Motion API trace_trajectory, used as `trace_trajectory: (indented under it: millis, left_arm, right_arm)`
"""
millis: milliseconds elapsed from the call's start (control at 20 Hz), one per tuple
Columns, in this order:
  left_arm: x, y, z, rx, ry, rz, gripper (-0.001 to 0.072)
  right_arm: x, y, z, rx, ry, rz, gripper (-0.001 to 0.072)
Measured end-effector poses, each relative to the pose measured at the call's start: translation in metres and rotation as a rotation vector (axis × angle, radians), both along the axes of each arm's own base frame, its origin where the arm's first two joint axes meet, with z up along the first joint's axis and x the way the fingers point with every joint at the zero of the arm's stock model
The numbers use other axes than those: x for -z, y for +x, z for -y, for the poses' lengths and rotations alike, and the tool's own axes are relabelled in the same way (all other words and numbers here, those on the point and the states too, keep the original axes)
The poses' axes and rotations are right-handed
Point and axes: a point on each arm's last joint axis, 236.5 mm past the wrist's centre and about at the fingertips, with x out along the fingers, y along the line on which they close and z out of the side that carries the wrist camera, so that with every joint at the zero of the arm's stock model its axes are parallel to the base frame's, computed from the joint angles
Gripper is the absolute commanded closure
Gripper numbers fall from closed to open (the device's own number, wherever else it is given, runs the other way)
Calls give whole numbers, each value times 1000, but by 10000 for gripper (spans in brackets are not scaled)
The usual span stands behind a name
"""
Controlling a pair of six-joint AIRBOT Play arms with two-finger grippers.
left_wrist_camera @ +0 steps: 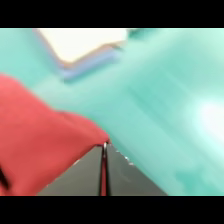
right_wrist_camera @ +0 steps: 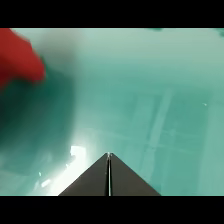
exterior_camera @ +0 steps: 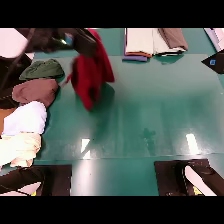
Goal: Fold the shirts.
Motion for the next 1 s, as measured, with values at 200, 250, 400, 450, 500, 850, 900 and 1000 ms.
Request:
trace_trajectory:
  millis: [200, 250, 400, 450, 500, 850, 900, 1000]
  left_arm:
    - [20, -37, 34, 119, 65, -49, 130]
    - [24, -36, 31, 115, 82, -56, 130]
    - [43, -18, -1, 25, 115, -134, 130]
    - [57, -7, -22, -33, 132, -185, 130]
    - [74, 1, -41, -84, 143, -244, 130]
    - [258, -30, -112, -267, 130, -795, 130]
    - [283, -43, -114, -281, 114, -862, 130]
    - [318, -65, -110, -302, 58, -965, 131]
  right_arm:
    - [-3, -3, 5, 29, 10, 3, 679]
    - [-3, -3, 5, 32, 11, 3, 557]
    - [0, -6, 5, 32, 13, -13, 459]
    - [1, -8, 5, 29, 12, -23, 459]
    - [3, -10, 4, 27, 12, -32, 459]
    - [23, -7, -1, -4, 40, -127, 460]
    - [26, -4, -6, -18, 61, -140, 460]
    - [31, 1, -14, -45, 97, -162, 461]
